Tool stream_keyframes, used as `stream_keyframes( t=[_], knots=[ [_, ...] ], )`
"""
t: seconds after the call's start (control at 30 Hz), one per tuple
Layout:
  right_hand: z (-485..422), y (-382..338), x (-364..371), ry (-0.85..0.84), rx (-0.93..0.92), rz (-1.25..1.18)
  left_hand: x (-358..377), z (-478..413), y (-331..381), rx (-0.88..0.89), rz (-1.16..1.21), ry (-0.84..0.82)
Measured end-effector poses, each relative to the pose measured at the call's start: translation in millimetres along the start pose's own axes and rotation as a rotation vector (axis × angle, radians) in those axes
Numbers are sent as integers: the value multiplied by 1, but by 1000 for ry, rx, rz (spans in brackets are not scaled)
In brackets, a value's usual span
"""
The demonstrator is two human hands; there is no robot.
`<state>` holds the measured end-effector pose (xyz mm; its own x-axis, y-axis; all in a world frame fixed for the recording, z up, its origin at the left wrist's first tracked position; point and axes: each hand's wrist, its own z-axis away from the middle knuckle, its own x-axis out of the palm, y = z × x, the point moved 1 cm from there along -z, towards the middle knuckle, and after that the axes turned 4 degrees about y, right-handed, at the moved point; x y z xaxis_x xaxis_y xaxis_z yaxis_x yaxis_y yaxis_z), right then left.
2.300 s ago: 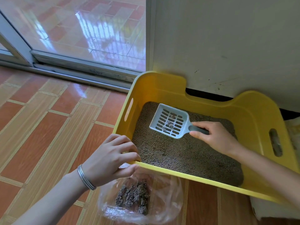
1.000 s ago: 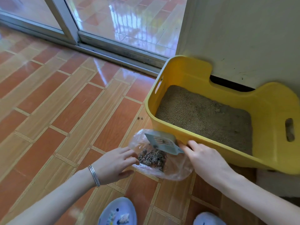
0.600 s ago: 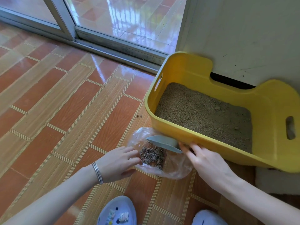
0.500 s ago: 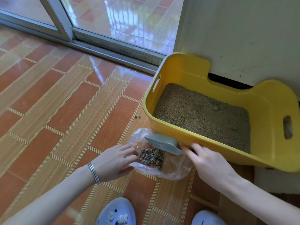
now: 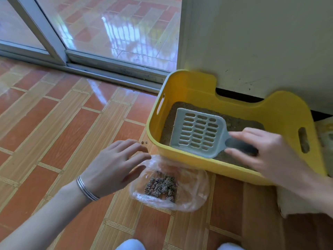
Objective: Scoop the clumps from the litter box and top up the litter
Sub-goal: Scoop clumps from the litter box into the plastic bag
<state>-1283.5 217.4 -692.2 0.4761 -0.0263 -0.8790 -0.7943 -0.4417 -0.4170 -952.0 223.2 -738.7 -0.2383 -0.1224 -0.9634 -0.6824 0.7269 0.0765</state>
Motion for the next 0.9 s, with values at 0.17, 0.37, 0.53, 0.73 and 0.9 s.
stream_keyframes(
  t=[0.17, 0.37, 0.53, 0.73, 0.9],
  knots=[
    [-23, 58, 13, -184, 440, -40, 7, -41, 3, 22, -36, -20],
    [-27, 101, 55, -584, 520, 199, 30, -65, -8, 40, -26, -118],
    [-33, 118, 61, -792, 563, 185, 38, -65, -17, 75, -10, -159],
    [-38, 101, 113, -707, 555, -111, 44, -66, -18, 56, 59, -179],
    [-57, 83, 149, -614, 510, -252, 46, -66, -23, 78, 84, -199]
  ],
)
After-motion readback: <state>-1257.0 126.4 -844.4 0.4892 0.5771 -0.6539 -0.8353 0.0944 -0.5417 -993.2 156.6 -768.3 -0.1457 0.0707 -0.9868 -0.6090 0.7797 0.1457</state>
